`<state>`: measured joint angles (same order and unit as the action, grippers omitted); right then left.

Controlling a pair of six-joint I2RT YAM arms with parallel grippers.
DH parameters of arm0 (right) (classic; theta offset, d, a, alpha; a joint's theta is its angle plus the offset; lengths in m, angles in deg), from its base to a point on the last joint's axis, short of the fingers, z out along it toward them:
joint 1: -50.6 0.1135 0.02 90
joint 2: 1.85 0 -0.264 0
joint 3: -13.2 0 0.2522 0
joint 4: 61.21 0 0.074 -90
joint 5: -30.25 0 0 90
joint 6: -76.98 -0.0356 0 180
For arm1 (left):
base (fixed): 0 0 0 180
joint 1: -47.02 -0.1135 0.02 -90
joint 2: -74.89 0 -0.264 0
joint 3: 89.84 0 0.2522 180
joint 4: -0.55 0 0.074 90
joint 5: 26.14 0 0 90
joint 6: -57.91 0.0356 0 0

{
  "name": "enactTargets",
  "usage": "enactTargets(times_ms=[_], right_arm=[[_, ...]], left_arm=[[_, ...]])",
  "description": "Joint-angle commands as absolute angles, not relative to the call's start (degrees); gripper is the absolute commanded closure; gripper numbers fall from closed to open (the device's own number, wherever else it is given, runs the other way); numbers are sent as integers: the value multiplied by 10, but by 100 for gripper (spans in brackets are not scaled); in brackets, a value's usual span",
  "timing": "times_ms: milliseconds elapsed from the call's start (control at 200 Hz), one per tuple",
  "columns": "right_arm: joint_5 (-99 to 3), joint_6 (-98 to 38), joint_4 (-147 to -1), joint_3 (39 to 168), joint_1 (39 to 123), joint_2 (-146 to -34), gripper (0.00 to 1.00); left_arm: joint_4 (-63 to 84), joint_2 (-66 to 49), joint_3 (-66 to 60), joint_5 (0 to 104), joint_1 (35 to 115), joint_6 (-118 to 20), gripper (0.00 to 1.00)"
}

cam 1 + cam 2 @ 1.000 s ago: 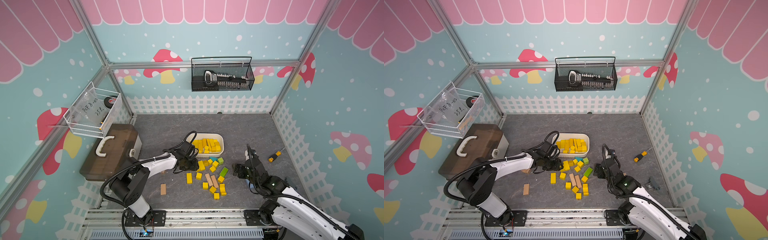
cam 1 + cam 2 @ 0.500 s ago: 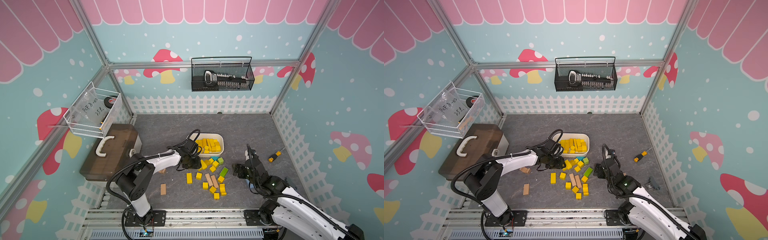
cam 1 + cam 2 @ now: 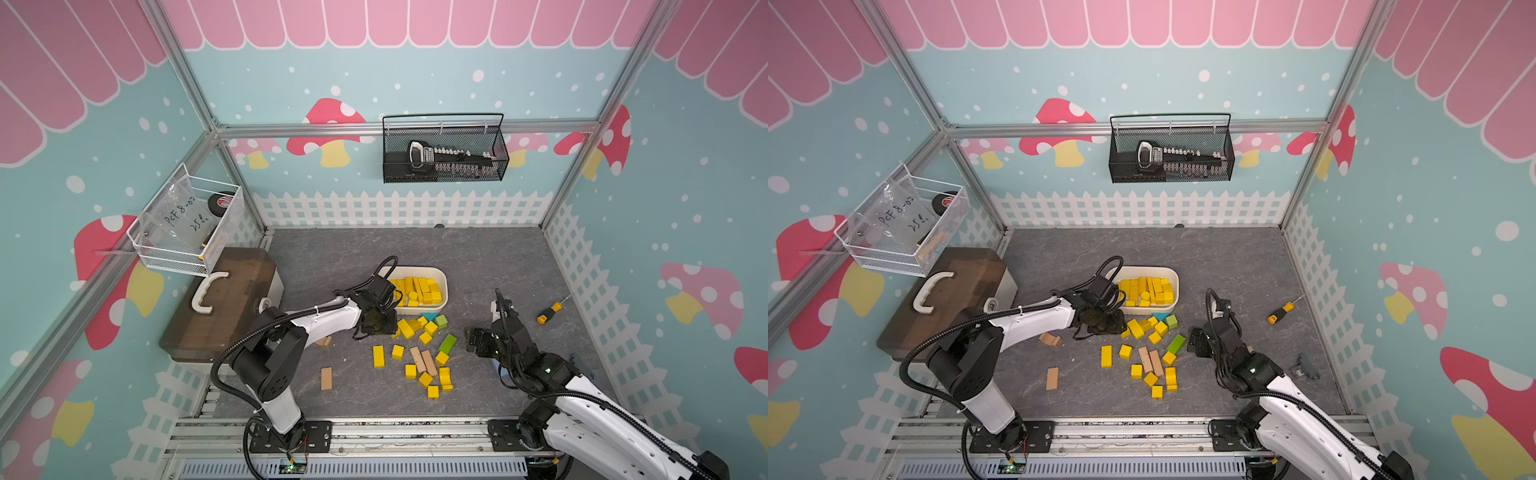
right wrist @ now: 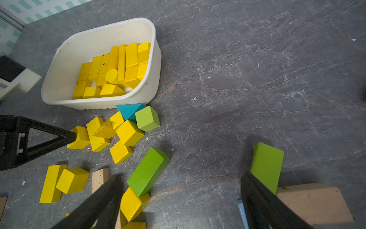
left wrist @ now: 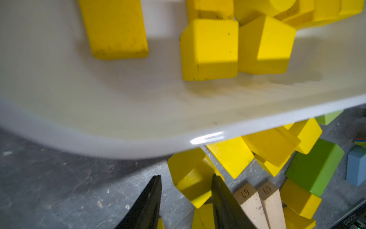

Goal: Pick out the yellow building blocks
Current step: Pick up the building block from the center of the board.

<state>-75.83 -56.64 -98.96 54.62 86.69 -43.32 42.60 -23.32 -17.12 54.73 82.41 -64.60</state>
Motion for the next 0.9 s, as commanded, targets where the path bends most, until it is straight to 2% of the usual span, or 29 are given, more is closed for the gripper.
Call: enactTargets(times_ms=[0,230,360,896], right_arm=[[-761,-573,-993,538,864,-428,8],[-759,-572,-992,537,863,-426,8],[-759,-572,-993,537,862,-426,8],[-758,-573,-992,532,860,-418,7]], left_arm=[[454,-218,-195,582,807,-656,55],[437,-214,-200,558,806,-650,55],[445,-208,-187,578,827,-649,48],[487,-254,-126,616,844,-626,48]])
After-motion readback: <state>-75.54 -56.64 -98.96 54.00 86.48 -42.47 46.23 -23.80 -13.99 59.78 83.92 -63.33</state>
